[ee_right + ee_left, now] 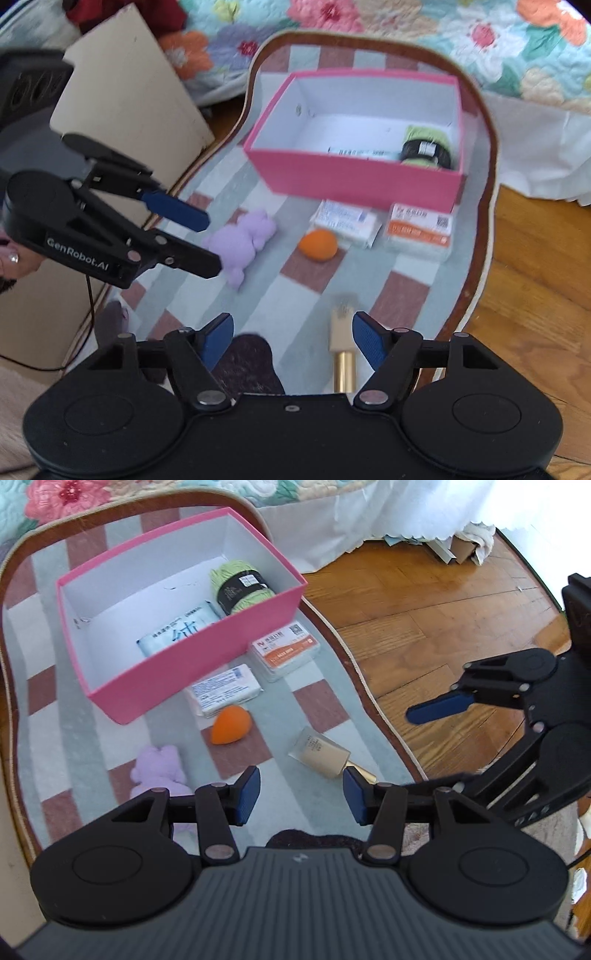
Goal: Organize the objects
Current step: 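Withdraw the left tool and move it to the foundation bottle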
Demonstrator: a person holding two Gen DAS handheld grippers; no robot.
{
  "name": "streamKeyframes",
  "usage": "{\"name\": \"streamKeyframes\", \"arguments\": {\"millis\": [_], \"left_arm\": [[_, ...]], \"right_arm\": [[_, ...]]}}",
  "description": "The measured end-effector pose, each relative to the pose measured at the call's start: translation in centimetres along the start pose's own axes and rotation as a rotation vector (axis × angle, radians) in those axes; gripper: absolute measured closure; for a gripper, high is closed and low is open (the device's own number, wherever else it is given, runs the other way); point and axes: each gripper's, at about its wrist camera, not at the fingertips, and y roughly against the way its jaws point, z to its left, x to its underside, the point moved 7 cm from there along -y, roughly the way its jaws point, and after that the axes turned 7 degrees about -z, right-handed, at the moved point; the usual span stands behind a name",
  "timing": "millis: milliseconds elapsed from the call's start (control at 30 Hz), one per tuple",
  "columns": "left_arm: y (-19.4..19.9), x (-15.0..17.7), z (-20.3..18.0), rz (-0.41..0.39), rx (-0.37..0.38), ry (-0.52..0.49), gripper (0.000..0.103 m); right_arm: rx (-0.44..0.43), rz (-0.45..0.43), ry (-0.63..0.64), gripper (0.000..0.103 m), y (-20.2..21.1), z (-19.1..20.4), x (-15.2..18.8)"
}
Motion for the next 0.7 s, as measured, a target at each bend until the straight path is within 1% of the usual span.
{"name": "streamKeyframes", "arguments": {"millis": [133, 233, 300, 333, 367, 400, 433, 467, 600, 633, 700], "left_arm": [[-2.0, 1.1, -0.9, 0.001, 0.011, -0.018, 0.041], [-3.6, 1.6, -1.1, -0.001, 0.029, -0.002, 0.033], [-4.7, 1.8, -0.9, -0.008, 0.032, 0.028, 0.028], [-5.3, 1.9, -0.7, -0.014, 0.030, 0.051, 0.027], [-5.8, 2.0, -0.3, -0.020, 0.022, 0.076, 0.026], [-6.4, 2.1, 0.2, -0.020, -0.008, 0.105, 0.024], [-6.9, 2.3, 0.8, -0.017, -0.038, 0.130, 0.024], [-7.3, 2.6, 1.3, -0.010, -0.047, 0.148, 0.024], [-9.0, 4.0, 2.6, 0.037, -0.048, 0.241, 0.024], [-9.4, 4.2, 2.7, 0.039, -0.041, 0.248, 0.024], [-10.0, 4.6, 2.6, 0.033, -0.023, 0.264, 0.027]], "right_arm": [[-0.009, 0.035, 0.038, 0.027, -2.0, -0.1, 1.3], [-0.031, 0.069, 0.050, 0.027, -3.6, -0.4, 2.0], [-0.023, 0.084, 0.061, 0.027, -4.6, -0.7, 2.4], [-0.019, 0.092, 0.068, 0.027, -5.1, -0.8, 2.6], [-0.018, 0.102, 0.073, 0.027, -5.7, -0.9, 2.8], [-0.016, 0.114, 0.075, 0.027, -6.2, -1.1, 3.1], [-0.011, 0.124, 0.079, 0.027, -6.7, -1.2, 3.3], [-0.006, 0.133, 0.082, 0.027, -7.2, -1.3, 3.5], [0.033, 0.162, 0.073, 0.027, -9.0, -1.9, 3.6], [0.033, 0.168, 0.064, 0.027, -9.3, -2.0, 3.5], [0.036, 0.170, 0.043, 0.027, -10.1, -2.5, 3.5]]}}
